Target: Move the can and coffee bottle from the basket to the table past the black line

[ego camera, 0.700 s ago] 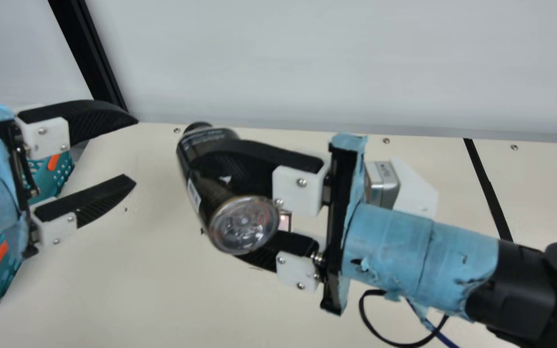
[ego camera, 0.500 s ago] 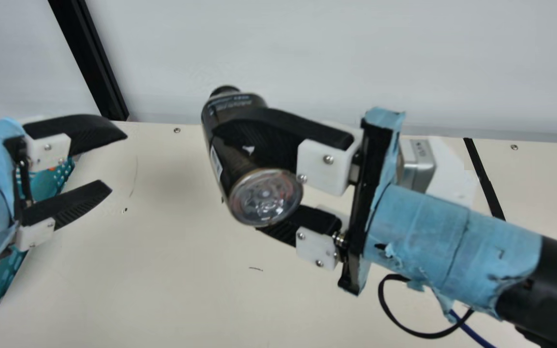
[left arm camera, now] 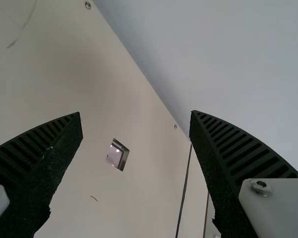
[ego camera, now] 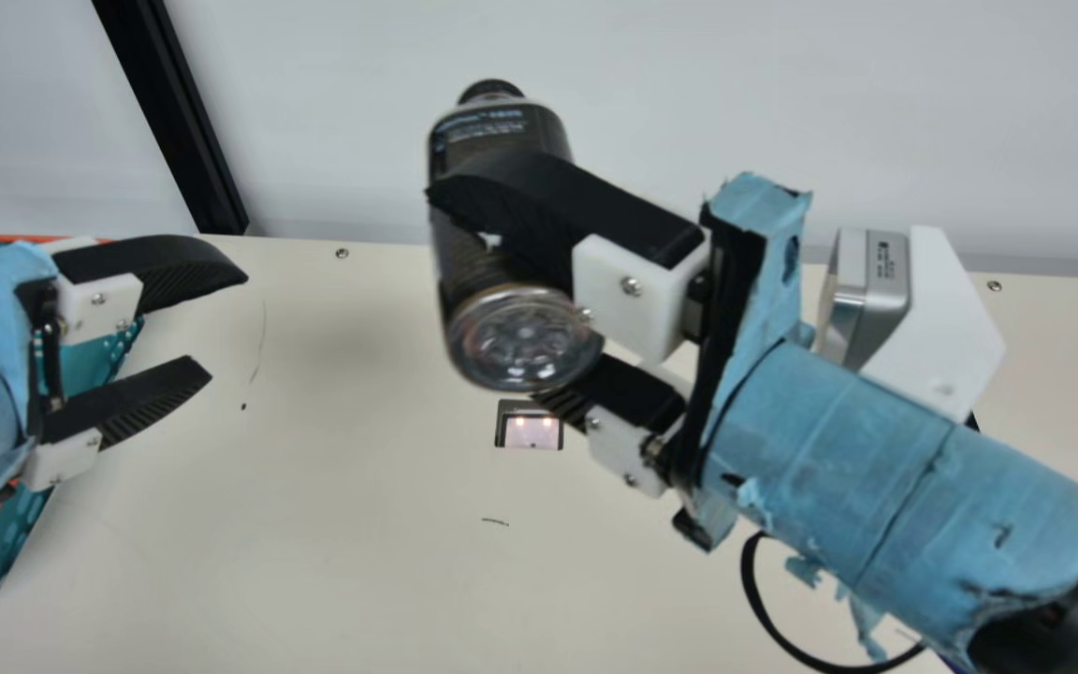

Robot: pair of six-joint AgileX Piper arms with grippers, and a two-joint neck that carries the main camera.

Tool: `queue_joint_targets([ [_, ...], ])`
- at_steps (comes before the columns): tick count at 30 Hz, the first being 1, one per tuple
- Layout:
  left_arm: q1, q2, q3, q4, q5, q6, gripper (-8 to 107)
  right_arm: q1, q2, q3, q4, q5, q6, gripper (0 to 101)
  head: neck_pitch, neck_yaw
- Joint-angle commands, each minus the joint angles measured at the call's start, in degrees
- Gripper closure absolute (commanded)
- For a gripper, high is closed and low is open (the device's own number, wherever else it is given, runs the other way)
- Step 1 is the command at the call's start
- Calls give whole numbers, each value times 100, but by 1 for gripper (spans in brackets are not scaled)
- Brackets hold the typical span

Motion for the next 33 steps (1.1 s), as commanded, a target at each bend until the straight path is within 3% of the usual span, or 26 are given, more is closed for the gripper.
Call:
queue_joint_targets([
  [1,0,0,0,0,0,0,9,0,0,0,0,0,0,101,-1,39],
  [8,0,0,0,0,0,0,9,1,11,-10,-59,-16,45,101,-1,39],
  [11,0,0,0,0,0,0,9,127,91,-8,-290,-296,73,101,-1,39],
  [15,0,0,0,0,0,0,9,567,265,-9,-746,-1006,100,101,-1,39],
  [24,0,0,0,0,0,0,9,1840,869,220,-1568,-3052,-267,101,-1,39],
  [29,0,0,0,0,0,0,9,2322,1192,410,-1337,-3992,-1247,101,-1,39],
  [33,0,0,0,0,0,0,9,2685,1329,451,-824,-4656,-2374,101,-1,39],
])
